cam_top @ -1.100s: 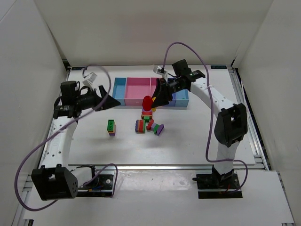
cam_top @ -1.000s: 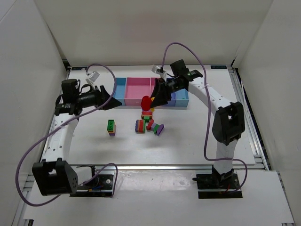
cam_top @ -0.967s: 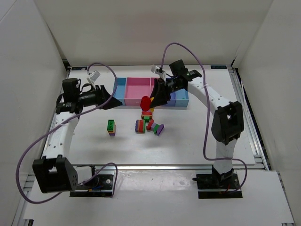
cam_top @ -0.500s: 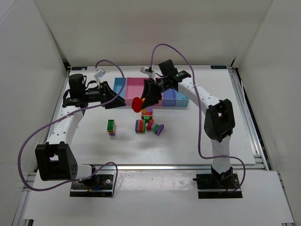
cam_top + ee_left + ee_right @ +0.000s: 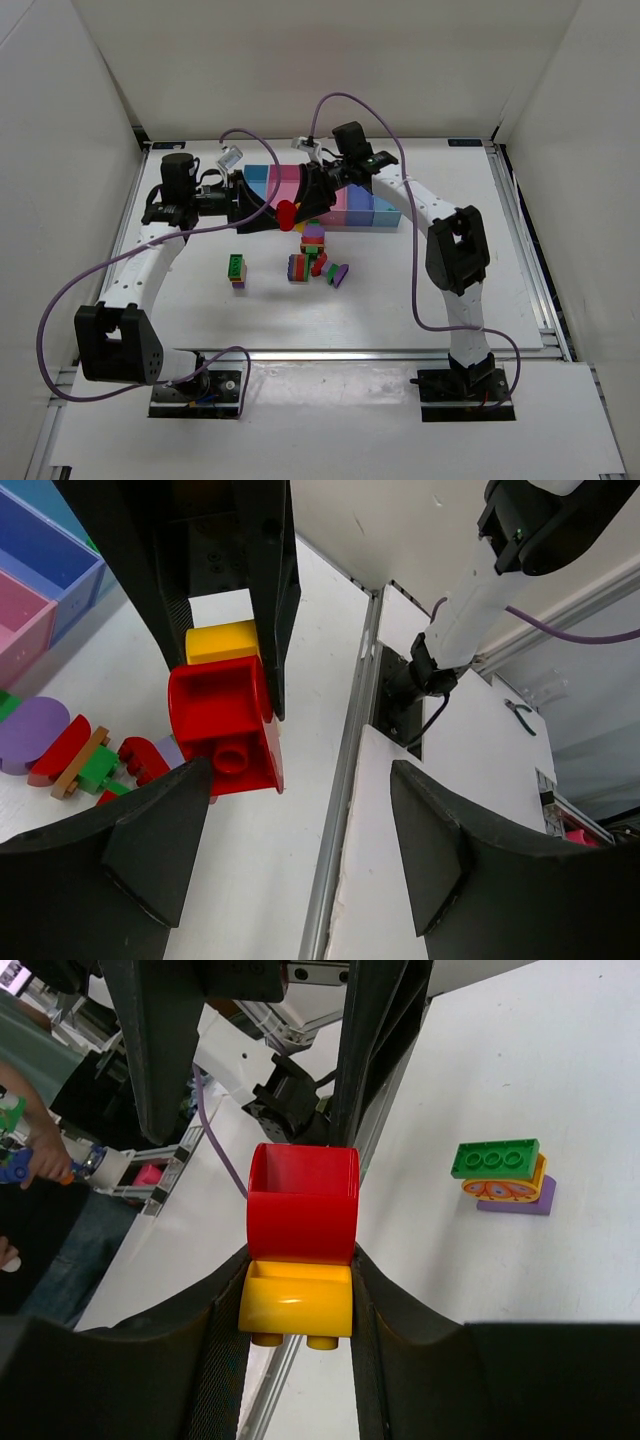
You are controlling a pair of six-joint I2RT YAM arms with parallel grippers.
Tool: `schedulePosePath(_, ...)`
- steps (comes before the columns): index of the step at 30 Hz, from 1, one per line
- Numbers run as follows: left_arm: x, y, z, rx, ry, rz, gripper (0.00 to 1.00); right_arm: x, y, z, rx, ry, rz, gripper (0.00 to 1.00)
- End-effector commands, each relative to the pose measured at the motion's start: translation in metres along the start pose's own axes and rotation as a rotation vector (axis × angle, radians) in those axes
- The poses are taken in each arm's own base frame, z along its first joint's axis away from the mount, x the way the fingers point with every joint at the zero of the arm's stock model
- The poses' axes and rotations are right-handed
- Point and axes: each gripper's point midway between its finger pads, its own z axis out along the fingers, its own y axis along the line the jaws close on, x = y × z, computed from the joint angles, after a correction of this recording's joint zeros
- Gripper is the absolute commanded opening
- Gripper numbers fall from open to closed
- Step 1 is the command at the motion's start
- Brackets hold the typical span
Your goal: Sort the legos into containers by color
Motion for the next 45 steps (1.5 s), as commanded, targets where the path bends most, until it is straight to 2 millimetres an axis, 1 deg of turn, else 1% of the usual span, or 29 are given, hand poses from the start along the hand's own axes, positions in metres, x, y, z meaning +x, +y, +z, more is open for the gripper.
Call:
schedulePosePath(1,-0.010,0.002,0.000,-0.034,-0.007,0.059,0.82,-0.018,0.033,0.008,-0.146,0.012,-0.083,0.00)
schedulePosePath(6,-0.011,0.008,-0.001,-0.071,-0.003,0.073,0.83,-0.019,0.039,0.011,-0.160,0.018,-0.095,0.00)
schedulePosePath(12,-0.006,0.015,-0.003,-0.115,0.005,0.081,0.83,-0.018,0.046,0.013,-0.179,0.020,-0.090,0.00)
schedulePosePath(17,-0.002,0.012,-0.005,-0.134,0.013,0.103,0.83,-0.016,0.056,0.008,-0.175,0.007,-0.089,0.00)
schedulePosePath(21,0.000,0.010,-0.009,-0.147,0.009,0.116,0.83,-0.010,0.056,0.000,-0.159,-0.009,-0.066,0.00)
schedulePosePath(23,0.000,0.012,-0.011,-0.162,0.005,0.118,0.83,-0.011,0.057,-0.004,-0.157,-0.014,-0.065,0.00)
schedulePosePath(28,0.003,0.017,-0.014,-0.183,0.008,0.105,0.83,-0.016,0.060,-0.004,-0.157,-0.013,-0.088,0.00)
schedulePosePath(31,0.003,0.020,-0.013,-0.182,0.008,0.099,0.83,-0.021,0.063,-0.004,-0.157,-0.012,-0.103,0.00)
schedulePosePath(35,0.002,0.022,-0.010,-0.159,0.007,0.090,0.83,-0.022,0.065,0.001,-0.162,-0.004,-0.115,0.00)
schedulePosePath(39,-0.003,0.023,-0.007,-0.122,-0.002,0.090,0.83,-0.022,0.062,0.006,-0.168,0.003,-0.123,0.00)
schedulePosePath(40,-0.003,0.022,-0.006,-0.114,-0.002,0.063,0.83,-0.023,0.061,0.007,-0.167,0.005,-0.126,0.00)
schedulePosePath(45,-0.003,0.018,-0.003,-0.064,-0.001,0.042,0.83,-0.026,0.057,0.012,-0.174,0.013,-0.142,0.00)
